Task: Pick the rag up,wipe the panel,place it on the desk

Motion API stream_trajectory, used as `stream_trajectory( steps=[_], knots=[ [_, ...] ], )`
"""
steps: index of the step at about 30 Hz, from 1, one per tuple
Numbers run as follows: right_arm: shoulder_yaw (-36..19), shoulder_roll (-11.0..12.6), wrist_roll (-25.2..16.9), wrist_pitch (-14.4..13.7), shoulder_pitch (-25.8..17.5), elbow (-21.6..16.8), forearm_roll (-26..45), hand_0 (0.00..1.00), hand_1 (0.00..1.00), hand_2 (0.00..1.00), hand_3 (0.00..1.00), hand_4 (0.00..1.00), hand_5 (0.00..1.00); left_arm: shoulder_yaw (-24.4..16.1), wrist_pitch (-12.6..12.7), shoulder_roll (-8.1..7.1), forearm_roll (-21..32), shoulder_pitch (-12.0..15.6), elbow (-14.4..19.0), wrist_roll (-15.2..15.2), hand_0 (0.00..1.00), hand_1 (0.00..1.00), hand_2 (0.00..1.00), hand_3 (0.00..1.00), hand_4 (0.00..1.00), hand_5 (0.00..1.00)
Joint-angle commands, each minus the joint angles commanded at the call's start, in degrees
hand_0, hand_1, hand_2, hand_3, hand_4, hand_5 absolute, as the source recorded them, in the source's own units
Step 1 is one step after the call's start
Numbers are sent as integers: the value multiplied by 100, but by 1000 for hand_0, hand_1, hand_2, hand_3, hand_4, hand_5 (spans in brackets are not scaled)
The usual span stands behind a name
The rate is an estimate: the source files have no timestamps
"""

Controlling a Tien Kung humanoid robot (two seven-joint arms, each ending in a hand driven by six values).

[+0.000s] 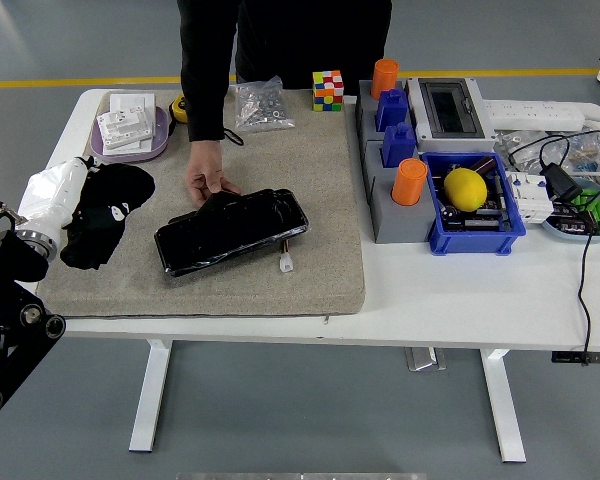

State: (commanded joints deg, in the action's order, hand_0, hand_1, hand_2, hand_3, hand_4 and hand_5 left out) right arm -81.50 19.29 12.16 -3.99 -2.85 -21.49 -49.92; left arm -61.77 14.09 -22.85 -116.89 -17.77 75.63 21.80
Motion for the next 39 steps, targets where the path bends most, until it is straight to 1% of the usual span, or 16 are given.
stream_trajectory(
  steps=[4,9,11,15,20,30,39],
  knots=[
    [-9,9,1,5,-1,14,0,695,460,642,619,998,698,124,-3,52,-75,34,74,33,253,142,486,346,98,2],
    [-2,20,-1,11,6,28,1,695,460,642,619,998,698,375,5,115,-96,29,180,59,247,135,488,346,94,2],
    [0,23,-2,12,12,32,0,695,460,642,619,998,698,484,0,110,-100,11,241,73,245,131,486,345,78,2],
    [-3,30,-3,11,23,34,-3,695,460,642,619,998,698,655,-2,90,-95,1,361,103,245,131,486,345,78,2],
    [-6,39,-2,19,22,40,-10,695,460,642,618,998,699,867,28,89,-92,-7,429,115,246,129,487,347,80,2],
    [27,53,-7,21,54,41,0,695,460,642,619,998,697,1222,76,165,-12,-230,317,96,243,123,486,348,79,2],
    [58,74,1,41,69,44,12,695,460,642,619,998,697,1528,96,316,49,-489,163,94,243,121,486,349,80,2]
  ],
)
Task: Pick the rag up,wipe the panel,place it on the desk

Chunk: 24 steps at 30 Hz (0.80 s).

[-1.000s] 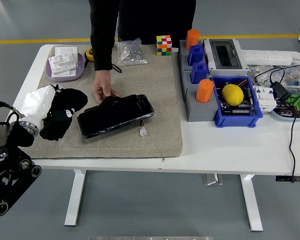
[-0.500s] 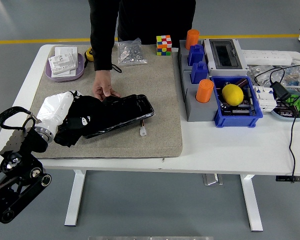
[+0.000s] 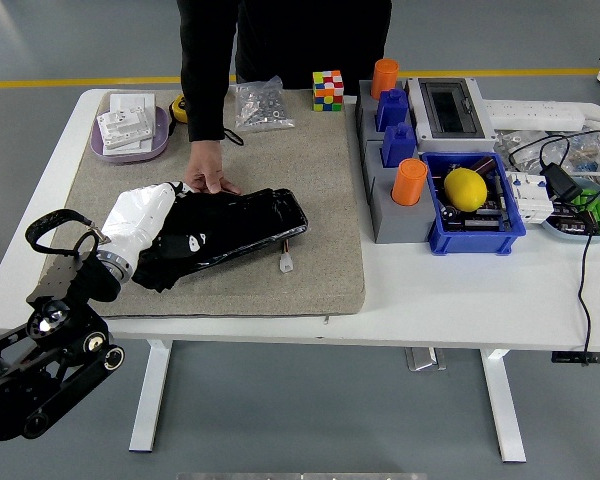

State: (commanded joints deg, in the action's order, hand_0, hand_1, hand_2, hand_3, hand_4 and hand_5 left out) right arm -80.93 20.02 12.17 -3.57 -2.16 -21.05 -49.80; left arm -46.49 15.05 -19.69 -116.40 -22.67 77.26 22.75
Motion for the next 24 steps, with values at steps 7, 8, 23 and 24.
stream_trajectory(
  steps=[7,8,23,24],
  knots=[
    [10,-4,13,28,0,22,-8,695,459,641,618,998,697,153,17,178,28,-187,-108,-2,243,120,485,350,79,2],
    [9,-2,15,29,2,26,-3,695,459,642,619,998,697,181,16,217,32,-230,-132,-1,243,120,484,349,81,2],
    [38,13,21,49,44,32,-4,695,459,642,619,998,698,667,-2,566,122,-781,-387,17,243,119,482,354,91,2],
    [40,15,21,51,46,31,-1,695,459,642,619,998,698,708,-7,586,129,-824,-408,20,243,119,482,354,91,2]
  ],
)
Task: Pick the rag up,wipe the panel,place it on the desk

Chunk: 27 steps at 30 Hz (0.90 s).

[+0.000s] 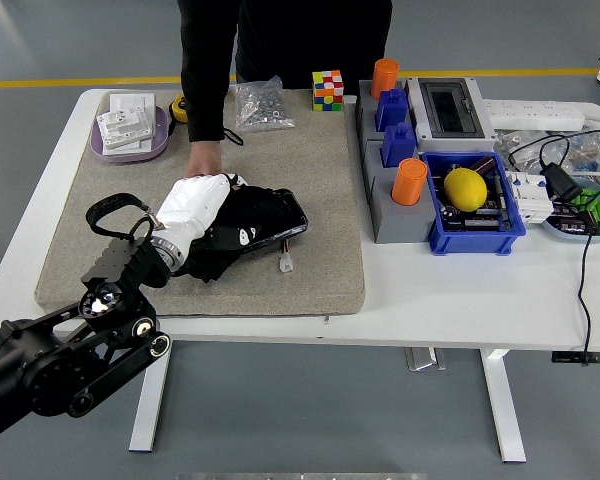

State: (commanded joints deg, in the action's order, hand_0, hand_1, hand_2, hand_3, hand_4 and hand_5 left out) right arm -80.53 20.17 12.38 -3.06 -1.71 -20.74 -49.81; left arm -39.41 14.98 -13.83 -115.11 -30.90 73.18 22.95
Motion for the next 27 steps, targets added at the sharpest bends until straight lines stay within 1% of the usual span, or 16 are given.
stream_trajectory(
  steps=[8,9,15,20,22,27],
  knots=[
    [46,14,-1,6,41,-9,7,695,459,642,619,998,699,337,-25,186,55,-325,-188,26,243,118,479,354,83,2],
    [52,16,-1,6,44,-12,6,695,459,642,619,998,699,375,-30,208,59,-361,-204,31,243,120,481,358,108,2],
    [68,24,4,22,59,-8,1,694,459,642,619,998,698,617,-33,330,117,-573,-340,28,242,119,479,358,101,2],
    [85,32,2,17,79,-18,1,694,459,642,619,998,698,750,-31,407,187,-704,-522,19,242,119,479,358,101,2],
    [90,33,1,14,86,-21,-2,695,459,641,619,998,700,789,-29,435,199,-744,-575,17,243,120,479,359,115,2],
    [106,33,5,19,95,-22,-8,694,459,641,619,998,701,870,-13,477,213,-787,-629,15,243,119,479,359,108,2]
  ],
)
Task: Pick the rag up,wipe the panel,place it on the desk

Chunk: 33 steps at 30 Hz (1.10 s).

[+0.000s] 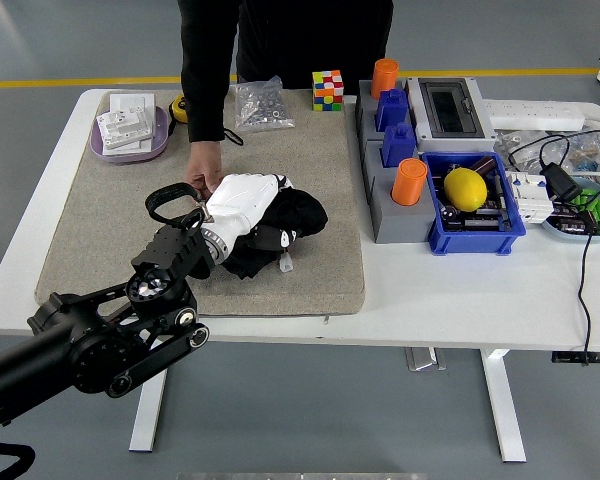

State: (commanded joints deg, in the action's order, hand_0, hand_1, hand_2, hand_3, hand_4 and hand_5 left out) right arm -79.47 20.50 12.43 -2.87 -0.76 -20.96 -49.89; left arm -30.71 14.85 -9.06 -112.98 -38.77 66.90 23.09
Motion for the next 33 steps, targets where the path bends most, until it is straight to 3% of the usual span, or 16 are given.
stream_trajectory(
  steps=[14,33],
  knots=[
    [39,6,2,-21,-1,4,19,695,458,641,619,998,701,8,10,14,-34,7,-6,19,242,121,480,362,135,2],
    [-45,-13,-4,-48,-59,30,19,694,458,642,619,998,702,-165,7,-296,-213,270,209,49,241,119,475,360,116,2]
  ],
)
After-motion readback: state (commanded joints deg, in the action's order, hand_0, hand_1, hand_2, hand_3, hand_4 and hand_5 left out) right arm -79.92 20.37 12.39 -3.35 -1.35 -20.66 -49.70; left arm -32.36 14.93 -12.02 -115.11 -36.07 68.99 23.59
